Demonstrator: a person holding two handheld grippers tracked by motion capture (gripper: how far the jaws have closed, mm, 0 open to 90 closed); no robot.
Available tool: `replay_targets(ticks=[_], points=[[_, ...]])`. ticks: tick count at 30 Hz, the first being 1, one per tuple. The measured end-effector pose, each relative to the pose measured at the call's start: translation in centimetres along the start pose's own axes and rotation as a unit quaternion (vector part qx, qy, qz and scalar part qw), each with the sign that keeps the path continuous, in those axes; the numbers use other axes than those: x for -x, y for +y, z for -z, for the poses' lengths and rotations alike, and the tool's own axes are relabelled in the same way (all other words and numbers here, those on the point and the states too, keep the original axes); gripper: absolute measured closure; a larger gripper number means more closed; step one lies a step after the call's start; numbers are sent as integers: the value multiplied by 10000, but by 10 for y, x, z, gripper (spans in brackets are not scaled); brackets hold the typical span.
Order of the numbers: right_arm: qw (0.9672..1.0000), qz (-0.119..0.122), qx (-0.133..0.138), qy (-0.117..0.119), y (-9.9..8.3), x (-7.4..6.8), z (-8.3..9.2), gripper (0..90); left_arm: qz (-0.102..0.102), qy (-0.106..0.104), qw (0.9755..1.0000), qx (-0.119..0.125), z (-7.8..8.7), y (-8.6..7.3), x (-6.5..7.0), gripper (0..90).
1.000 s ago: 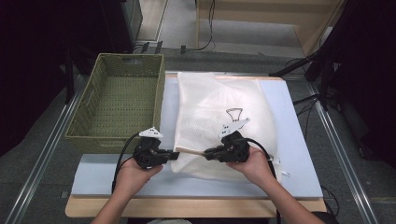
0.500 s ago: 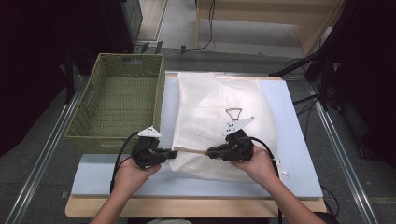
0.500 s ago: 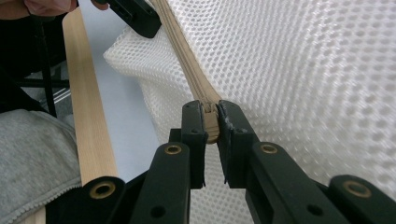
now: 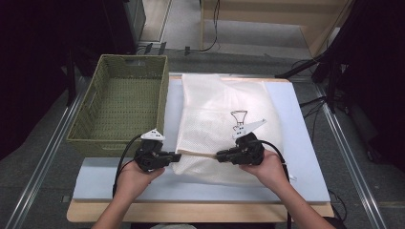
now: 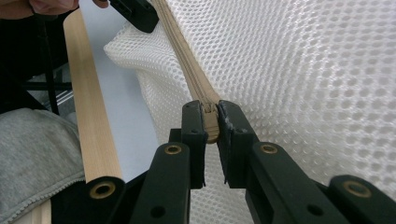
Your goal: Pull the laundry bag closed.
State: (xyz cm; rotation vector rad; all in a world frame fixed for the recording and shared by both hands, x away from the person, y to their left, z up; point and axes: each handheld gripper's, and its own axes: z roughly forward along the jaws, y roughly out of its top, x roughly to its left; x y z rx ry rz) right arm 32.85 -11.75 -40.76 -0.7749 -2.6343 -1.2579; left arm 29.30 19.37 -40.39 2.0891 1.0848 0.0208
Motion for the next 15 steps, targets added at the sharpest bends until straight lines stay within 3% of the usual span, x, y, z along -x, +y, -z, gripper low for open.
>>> replay_targets(ticks=[6, 10, 15], points=[[10000, 19, 53, -42, 2, -4, 8, 831, -20, 88, 10000, -20, 1, 0, -1, 865], [9998, -50, 129, -144, -3, 1, 18, 831, 45, 152, 9999, -32, 1, 0, -4, 865], [9996, -134, 175, -189, -9, 6, 27, 830, -85, 265, 9995, -124, -1, -1, -2, 864]])
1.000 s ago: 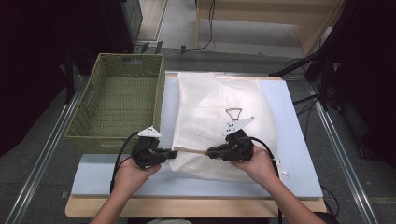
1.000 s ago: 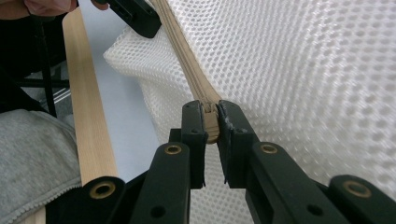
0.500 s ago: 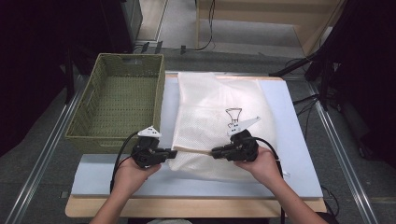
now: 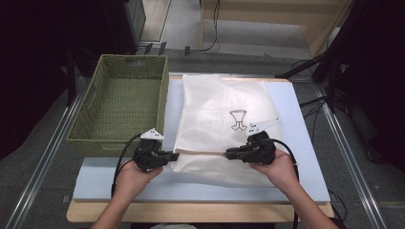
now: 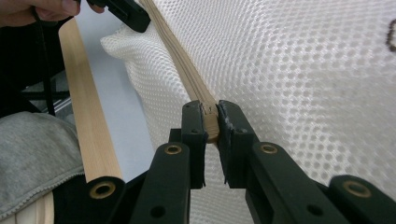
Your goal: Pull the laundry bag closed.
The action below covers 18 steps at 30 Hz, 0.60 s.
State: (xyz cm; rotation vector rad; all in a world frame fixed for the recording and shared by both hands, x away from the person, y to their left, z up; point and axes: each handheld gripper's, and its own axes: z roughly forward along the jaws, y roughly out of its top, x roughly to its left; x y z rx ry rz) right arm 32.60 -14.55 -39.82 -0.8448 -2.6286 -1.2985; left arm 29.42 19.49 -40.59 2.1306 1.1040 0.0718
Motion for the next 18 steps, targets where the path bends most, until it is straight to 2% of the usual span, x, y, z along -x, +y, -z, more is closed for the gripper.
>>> replay_targets(ticks=[7, 18], points=[[10000, 11, -25, -24, -2, 1, -1, 830, 115, -63, 9999, 75, 0, -1, -2, 864], [10000, 14, -5, -23, -3, 3, 3, 830, 128, -81, 9998, 106, 0, -2, -2, 864]])
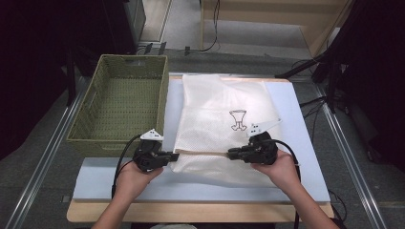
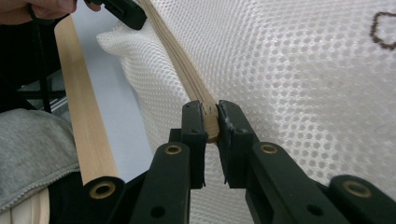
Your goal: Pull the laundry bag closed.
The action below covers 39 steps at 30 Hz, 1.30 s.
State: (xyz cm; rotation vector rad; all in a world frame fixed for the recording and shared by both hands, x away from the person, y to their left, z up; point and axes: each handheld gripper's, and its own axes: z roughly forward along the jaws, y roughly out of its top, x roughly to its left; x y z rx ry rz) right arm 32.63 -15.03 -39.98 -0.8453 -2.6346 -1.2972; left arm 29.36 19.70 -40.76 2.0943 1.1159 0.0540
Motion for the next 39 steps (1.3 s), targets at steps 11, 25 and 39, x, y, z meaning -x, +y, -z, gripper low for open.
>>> replay_targets(ticks=[11, 25, 39], points=[[9999, -61, 20, -87, -11, 7, 12, 830, -10, -7, 10000, -6, -1, -1, 1, 864], [9999, -80, 67, -33, -11, 8, 13, 830, -9, -41, 10000, 1, -1, -1, 0, 864], [9997, -178, 80, -148, -21, 15, 27, 830, -1, -50, 10000, -2, 0, -1, -1, 864]])
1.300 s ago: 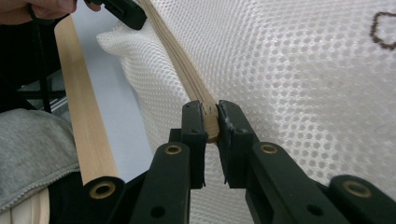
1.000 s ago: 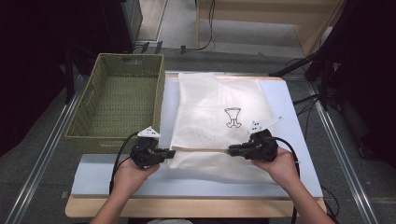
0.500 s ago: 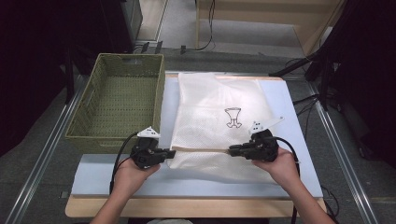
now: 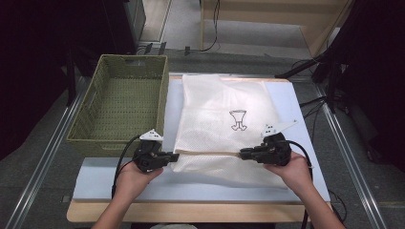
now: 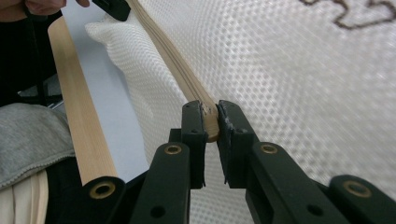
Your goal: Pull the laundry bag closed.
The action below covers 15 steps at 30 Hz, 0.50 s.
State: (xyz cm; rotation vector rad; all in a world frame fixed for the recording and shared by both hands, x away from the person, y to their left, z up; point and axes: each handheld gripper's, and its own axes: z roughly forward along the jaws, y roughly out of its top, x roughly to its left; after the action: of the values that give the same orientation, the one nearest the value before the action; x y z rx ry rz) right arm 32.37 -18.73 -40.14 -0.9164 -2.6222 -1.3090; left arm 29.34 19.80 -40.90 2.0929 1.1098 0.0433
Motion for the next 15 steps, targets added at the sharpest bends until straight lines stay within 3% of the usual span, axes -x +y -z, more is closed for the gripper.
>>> replay_targets(ticks=[10, 15], points=[[10000, -29, 17, -40, -4, 2, 3, 830, -7, 29, 10000, 0, 0, 0, 1, 863], [10000, -29, 30, -32, -5, 2, 4, 829, 32, -61, 10000, -62, 0, 0, -1, 863]])
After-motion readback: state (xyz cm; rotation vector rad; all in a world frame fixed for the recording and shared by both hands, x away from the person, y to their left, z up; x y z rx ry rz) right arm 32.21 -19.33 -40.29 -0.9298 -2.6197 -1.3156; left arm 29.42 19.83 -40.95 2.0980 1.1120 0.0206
